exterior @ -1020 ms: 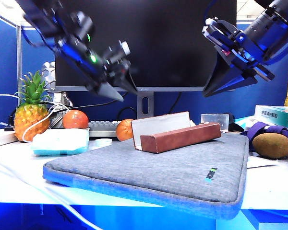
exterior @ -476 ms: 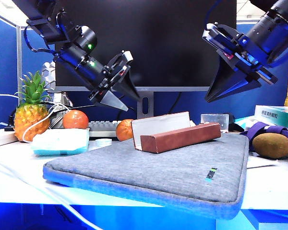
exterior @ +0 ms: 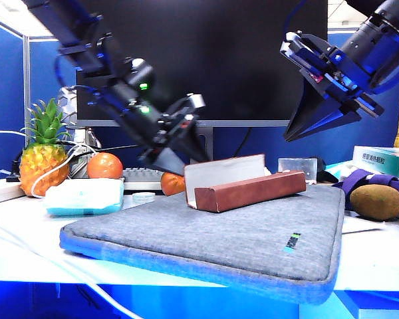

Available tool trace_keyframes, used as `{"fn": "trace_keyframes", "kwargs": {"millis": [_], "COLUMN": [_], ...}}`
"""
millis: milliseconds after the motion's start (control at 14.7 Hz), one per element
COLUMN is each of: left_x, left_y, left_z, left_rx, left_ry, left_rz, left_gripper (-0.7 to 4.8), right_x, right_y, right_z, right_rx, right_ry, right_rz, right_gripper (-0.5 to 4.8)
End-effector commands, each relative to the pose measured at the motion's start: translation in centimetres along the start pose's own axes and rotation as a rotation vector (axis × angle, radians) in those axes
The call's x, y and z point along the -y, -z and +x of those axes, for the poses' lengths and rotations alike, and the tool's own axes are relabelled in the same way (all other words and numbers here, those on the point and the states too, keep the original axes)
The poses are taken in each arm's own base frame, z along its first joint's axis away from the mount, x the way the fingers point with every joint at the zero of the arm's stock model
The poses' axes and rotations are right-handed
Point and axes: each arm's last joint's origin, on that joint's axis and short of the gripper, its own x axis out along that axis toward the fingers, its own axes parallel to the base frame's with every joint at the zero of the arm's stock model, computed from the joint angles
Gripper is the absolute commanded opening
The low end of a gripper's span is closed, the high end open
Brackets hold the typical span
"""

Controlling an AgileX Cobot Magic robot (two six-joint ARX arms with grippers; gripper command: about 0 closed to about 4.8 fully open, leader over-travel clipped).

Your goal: Close the glasses case.

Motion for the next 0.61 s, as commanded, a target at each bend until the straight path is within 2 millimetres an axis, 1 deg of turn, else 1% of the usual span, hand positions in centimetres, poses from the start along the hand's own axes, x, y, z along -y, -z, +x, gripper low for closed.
{"fn": "trace_keyframes", "kwargs": {"millis": [68,204,408,612], "left_x": [1.5,2.6,4.8,7.1], "left_y": [-0.3,-0.4,-0.7,-1.6], "left_z": [1.1,1.8,3.0,3.4], "left_rx": [-0.016,-0.027,-0.048,-0.079], "left_ry": [0.023,0.071,0.138,0.213], "left_rz": [0.044,0.048,0.074,0.086], "left_gripper": [3.71,3.71,3.71,3.71], "right_x": [-0.1,-0.1,-0.1,-0.1], "right_y": [-0.3,-0.3,-0.3,-0.3], "right_z": [-0.1,-0.1,-0.1,-0.1], "right_rx": [0.014,0.017,0.020,0.020], "right_ry": [-0.006,-0.005,-0.006,-0.005], "right_rz": [-0.012,-0.014,-0.015,-0.016], "right_gripper": [-0.01,-0.01,-0.01,-0.01]}}
